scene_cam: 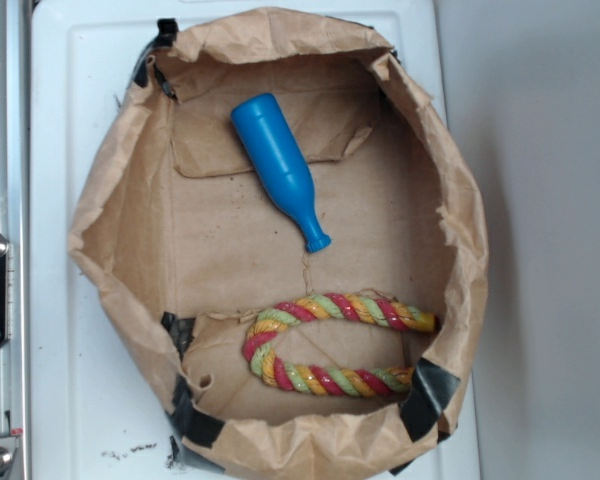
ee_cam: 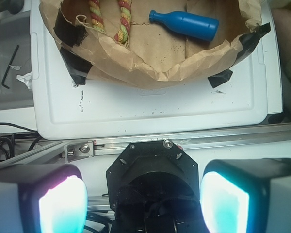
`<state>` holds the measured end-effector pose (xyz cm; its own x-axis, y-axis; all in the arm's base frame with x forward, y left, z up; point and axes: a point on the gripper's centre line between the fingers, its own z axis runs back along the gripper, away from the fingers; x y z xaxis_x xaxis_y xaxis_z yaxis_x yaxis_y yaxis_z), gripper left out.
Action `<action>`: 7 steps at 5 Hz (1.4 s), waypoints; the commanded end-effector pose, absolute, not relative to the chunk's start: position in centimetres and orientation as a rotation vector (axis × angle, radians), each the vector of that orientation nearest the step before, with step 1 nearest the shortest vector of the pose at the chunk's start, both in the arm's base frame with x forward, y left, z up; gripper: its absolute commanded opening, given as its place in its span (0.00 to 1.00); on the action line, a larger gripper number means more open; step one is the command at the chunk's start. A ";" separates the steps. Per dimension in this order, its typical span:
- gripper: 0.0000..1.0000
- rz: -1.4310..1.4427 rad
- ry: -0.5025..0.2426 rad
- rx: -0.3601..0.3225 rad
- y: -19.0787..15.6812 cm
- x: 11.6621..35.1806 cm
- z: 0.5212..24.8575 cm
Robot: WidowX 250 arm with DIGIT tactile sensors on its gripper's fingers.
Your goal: Grab the blue bottle.
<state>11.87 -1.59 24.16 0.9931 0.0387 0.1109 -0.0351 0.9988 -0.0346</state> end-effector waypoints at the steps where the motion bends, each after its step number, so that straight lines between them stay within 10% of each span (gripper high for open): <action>1: 1.00 0.037 -0.112 -0.033 -1.6 11.9 24.2; 3: 1.00 -0.048 -0.170 -0.013 0.3 19.7 23.9; 7: 1.00 -0.639 -0.215 -0.014 5.4 26.4 19.8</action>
<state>26.09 5.08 17.78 0.7779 -0.6062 0.1657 0.6145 0.7889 0.0007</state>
